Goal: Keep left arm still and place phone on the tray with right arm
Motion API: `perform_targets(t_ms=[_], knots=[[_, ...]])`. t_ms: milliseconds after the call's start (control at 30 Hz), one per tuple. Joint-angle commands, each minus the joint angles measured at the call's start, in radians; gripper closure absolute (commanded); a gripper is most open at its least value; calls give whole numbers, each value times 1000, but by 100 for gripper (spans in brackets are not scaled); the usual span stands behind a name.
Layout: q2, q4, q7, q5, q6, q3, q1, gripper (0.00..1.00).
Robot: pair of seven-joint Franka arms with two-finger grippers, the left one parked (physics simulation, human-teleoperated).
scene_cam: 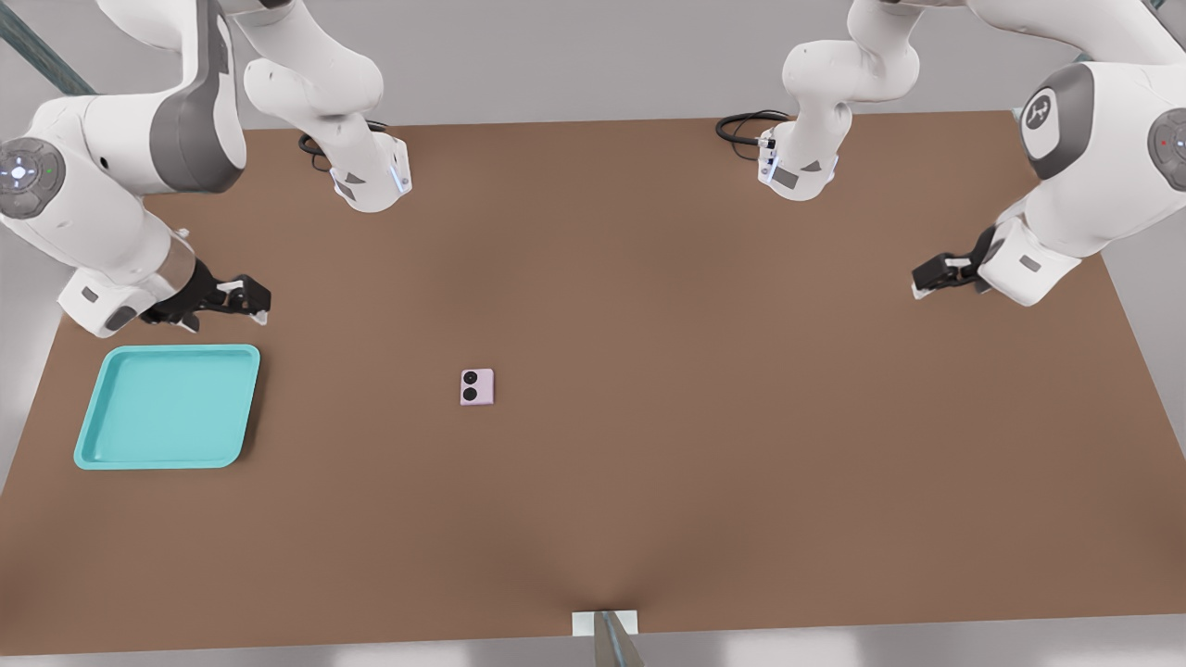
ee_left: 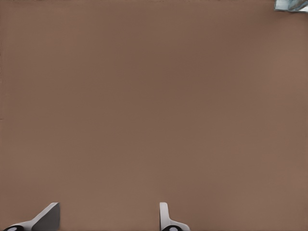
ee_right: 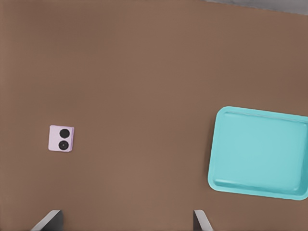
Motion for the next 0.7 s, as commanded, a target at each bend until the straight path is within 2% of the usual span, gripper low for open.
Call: perform_targets(t_ms=[0,67,133,233,333,400,467,667], knots=[[-1,0,43,10,51,-6,-21,0],[18,3,43,10,52,0,-21,0],[125,21,71,10,117,29,20,0],[252,3,264,10,264,27,129,0],[252,-188,460,10,465,52,148,0],[251,-296,671,14,559,64,162,0],[285,-321,847,14,617,109,171,0],[351,-364,1034,13,772,135,217,0]])
